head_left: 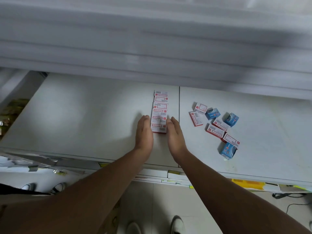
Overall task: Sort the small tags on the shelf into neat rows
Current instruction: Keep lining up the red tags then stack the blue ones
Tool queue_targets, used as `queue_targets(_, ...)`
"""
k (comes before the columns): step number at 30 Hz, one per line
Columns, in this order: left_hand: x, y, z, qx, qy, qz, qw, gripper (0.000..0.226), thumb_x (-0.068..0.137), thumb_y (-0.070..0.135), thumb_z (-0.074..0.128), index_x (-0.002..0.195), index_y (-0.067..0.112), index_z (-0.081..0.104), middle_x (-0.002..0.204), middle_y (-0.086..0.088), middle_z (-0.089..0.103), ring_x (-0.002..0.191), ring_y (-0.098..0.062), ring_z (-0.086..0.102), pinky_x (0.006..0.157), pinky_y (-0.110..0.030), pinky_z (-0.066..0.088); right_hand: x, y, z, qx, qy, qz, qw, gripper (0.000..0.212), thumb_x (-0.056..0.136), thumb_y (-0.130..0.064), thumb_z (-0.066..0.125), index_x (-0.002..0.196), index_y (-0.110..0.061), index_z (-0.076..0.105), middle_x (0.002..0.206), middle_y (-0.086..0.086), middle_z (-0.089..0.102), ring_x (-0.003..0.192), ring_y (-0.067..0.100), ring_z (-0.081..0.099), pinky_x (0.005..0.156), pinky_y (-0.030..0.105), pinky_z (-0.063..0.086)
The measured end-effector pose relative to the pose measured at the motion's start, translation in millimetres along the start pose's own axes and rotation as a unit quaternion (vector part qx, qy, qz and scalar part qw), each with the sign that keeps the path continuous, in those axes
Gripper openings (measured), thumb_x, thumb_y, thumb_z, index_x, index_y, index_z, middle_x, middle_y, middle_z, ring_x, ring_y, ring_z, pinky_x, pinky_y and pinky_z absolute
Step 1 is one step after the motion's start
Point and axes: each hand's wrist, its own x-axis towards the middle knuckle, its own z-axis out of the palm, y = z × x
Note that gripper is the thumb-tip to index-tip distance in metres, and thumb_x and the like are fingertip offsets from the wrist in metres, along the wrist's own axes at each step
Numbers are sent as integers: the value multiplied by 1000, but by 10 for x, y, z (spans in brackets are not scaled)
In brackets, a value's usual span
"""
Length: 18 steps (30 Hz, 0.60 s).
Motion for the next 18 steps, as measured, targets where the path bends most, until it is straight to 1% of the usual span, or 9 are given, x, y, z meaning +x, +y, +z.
queue_targets(1,-18,18,-47,18,8,-2,1000,24,113,36,39,118,25,60,106,15,67,90,16,65,81,-6,45,-31,-18,-45,-11,0,0,1000,18,112,-43,39,128,-46,47,114,-39,51,101,-22,52,91,10,34)
queue_targets(2,-41,45,-103,40,9,-3,999,25,111,40,42,121,26,60,113,13,68,98,10,65,91,-11,46,-63,-50,-94,-23,0,-4,1000,18,112,-41,41,128,-45,48,114,-39,51,102,-20,53,92,12,34)
queue_targets(4,-84,99,-240,98,-4,1,995,48,101,54,47,136,25,62,137,4,66,125,-10,62,114,-33,43,-137,-106,-195,-53,-4,-9,999,26,112,-38,43,138,-37,51,118,-32,52,106,-9,52,97,16,33)
queue_targets(5,-118,144,-308,131,-11,6,991,54,101,55,49,143,22,60,143,2,63,131,-16,58,117,-38,40,-186,-142,-255,-71,-9,-10,997,33,112,-37,44,143,-31,52,122,-26,52,109,-7,50,98,17,33)
queue_targets(7,-221,233,-418,199,-29,28,979,48,108,44,51,149,19,58,147,1,61,131,-16,56,111,-32,39,-292,-220,-369,-105,-27,-9,994,42,111,-38,47,150,-22,52,133,-13,56,111,-4,50,97,15,34)
queue_targets(10,-400,330,-545,307,-72,76,946,44,109,36,54,150,22,57,151,1,59,132,-15,56,103,-27,39,-374,-296,-550,-187,-56,-25,980,49,107,-43,52,151,-21,53,150,-1,58,125,8,54,103,23,36)
queue_targets(14,-628,523,-592,470,-139,125,862,50,108,39,54,156,25,50,159,1,50,142,-17,50,107,-24,35,-466,-437,-900,-329,-98,-37,938,54,102,-45,57,150,-22,55,152,5,56,135,23,56,111,35,45)
queue_targets(16,-738,661,-562,528,-160,126,824,52,108,41,53,156,25,49,161,0,48,144,-17,47,108,-23,33,-524,-552,-1083,-383,-106,-51,916,52,99,-46,58,147,-24,58,150,4,57,131,24,58,107,34,47)
queue_targets(18,-825,784,-516,558,-162,126,804,51,107,44,52,155,25,50,162,1,47,147,-16,45,114,-25,31,-571,-680,-1252,-425,-110,-59,896,51,99,-47,56,145,-26,59,148,3,59,130,23,58,104,33,47)
